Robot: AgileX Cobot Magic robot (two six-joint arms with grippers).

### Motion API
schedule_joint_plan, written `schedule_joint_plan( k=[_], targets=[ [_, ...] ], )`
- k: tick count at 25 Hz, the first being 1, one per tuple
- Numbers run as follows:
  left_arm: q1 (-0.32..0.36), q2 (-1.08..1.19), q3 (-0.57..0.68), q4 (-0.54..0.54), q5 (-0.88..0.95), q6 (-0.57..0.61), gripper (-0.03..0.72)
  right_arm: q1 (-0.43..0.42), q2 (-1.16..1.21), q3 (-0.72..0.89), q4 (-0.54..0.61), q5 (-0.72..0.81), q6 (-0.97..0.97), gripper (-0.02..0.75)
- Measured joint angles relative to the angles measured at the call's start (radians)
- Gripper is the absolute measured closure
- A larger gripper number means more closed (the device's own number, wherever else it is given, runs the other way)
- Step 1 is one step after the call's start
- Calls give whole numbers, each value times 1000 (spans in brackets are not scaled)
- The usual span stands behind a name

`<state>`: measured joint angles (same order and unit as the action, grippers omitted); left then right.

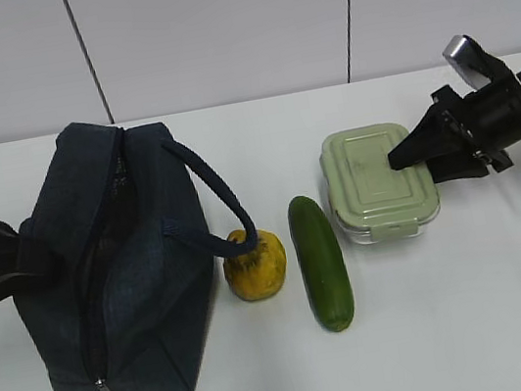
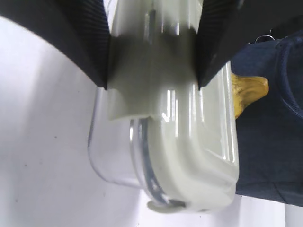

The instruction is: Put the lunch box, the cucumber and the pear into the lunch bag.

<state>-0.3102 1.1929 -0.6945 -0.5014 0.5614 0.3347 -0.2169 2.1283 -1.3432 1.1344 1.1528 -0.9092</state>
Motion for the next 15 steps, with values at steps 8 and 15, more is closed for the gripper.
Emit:
schedule_joint_plan(
  k=[8, 15],
  targets=[
    [0, 0, 0, 2, 0, 0, 706, 0, -36, 4, 26, -9, 2, 343],
    [0, 0, 0, 4, 0, 0, 706, 5, -102, 4, 33, -9, 37, 343]
  ],
)
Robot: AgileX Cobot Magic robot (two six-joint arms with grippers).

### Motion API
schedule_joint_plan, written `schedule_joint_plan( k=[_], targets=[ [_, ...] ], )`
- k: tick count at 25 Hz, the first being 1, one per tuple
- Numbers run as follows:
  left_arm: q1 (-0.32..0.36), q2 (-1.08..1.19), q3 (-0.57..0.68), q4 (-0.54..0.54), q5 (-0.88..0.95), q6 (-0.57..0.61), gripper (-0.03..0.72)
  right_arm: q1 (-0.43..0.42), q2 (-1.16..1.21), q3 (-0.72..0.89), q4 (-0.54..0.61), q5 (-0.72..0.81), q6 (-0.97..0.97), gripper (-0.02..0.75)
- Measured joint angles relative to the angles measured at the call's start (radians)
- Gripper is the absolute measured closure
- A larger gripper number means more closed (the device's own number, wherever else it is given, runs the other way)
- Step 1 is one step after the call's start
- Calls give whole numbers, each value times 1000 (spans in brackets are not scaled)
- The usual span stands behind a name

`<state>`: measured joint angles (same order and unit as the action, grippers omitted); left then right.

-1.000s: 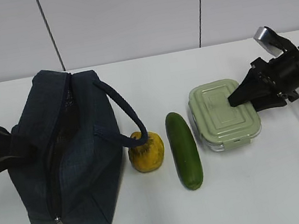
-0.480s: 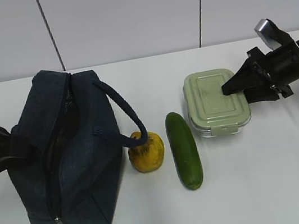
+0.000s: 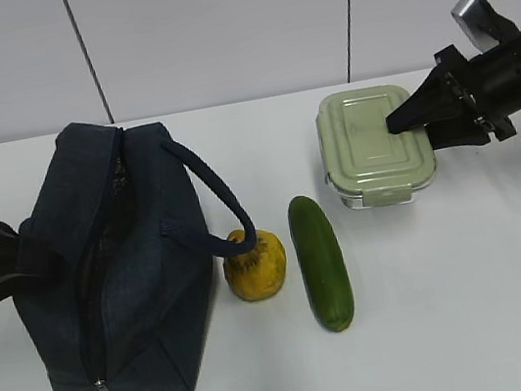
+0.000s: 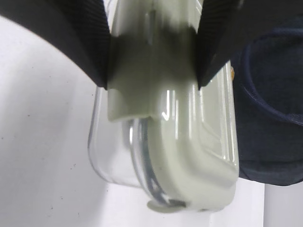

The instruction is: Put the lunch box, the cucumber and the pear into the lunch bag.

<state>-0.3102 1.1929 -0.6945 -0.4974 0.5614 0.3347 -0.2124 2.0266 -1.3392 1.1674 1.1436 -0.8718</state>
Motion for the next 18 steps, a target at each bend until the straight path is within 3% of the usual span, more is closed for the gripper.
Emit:
schedule_joint_plan(
  k=[9, 18],
  targets=[
    [0, 0, 0, 1, 0, 0, 706, 126, -77, -7, 69, 2, 19, 343],
    [0, 0, 0, 1, 0, 0, 706, 305, -97, -175, 144, 23, 82, 343]
  ],
)
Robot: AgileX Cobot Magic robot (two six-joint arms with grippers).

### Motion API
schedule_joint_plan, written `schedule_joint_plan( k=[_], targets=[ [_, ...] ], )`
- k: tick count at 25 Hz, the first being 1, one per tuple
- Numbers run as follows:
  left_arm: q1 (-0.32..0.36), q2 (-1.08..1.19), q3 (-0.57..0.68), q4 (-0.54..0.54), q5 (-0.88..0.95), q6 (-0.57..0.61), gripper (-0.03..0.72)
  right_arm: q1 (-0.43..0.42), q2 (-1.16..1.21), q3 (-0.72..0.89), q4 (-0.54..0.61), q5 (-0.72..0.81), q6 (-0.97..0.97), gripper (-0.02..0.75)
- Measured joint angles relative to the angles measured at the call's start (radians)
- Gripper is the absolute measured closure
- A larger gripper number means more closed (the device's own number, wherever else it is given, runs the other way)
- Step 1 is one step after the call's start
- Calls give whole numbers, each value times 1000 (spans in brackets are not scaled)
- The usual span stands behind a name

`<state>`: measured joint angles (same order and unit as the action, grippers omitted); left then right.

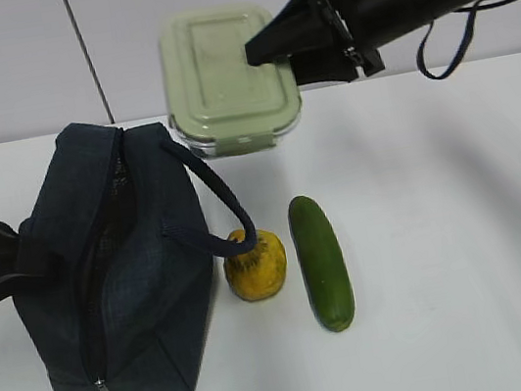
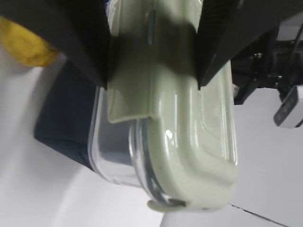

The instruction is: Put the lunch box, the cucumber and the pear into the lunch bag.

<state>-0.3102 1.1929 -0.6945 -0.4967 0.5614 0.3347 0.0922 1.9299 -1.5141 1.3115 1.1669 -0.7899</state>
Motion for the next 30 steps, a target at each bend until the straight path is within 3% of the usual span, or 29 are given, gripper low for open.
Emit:
schedule_joint_plan(
  k=[6, 11, 20, 25, 30],
  targets=[
    [0, 0, 0, 0, -15, 0, 706, 108, 0, -70, 106, 2, 15, 343],
    [0, 0, 0, 0, -28, 0, 706, 182, 0, -70, 114, 8, 15, 343],
    [0, 0, 0, -20, -53, 0, 707, 242, 108, -70, 192, -36, 6, 343],
    [0, 0, 0, -24, -56, 0, 707, 242, 142, -70, 170, -82, 2, 343],
    [0, 0, 0, -30, -58, 0, 707, 242, 149, -72, 15, -83, 34, 343]
  ],
)
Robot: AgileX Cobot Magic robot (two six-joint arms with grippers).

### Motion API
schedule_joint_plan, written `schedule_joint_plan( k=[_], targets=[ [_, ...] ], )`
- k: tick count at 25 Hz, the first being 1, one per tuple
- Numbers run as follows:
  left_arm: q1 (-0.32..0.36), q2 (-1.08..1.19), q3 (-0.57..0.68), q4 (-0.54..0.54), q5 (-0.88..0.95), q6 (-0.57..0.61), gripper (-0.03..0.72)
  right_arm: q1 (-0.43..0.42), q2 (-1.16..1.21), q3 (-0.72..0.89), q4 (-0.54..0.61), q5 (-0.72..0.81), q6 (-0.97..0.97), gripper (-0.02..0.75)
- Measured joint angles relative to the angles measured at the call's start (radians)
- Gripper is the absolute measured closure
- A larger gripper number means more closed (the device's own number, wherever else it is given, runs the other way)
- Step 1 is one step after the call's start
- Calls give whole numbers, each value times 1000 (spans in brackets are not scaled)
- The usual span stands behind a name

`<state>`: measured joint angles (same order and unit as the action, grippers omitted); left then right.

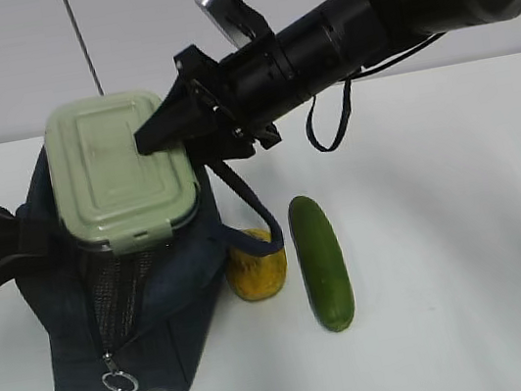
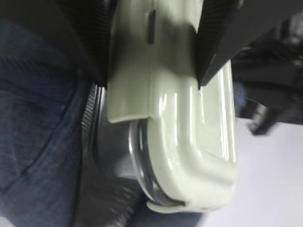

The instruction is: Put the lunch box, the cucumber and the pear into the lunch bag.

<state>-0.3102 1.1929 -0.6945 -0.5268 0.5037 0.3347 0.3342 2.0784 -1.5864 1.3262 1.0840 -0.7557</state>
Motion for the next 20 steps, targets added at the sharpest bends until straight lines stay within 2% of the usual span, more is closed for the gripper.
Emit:
schedule_joint_plan(
  k=[9, 20],
  targets=[
    [-1, 0, 0, -30, -2, 0, 707, 2, 6, 0, -274, -11, 151, 343],
    [-1, 0, 0, -34, -2, 0, 707, 55, 46, -6, -285, -151, 228, 343]
  ],
)
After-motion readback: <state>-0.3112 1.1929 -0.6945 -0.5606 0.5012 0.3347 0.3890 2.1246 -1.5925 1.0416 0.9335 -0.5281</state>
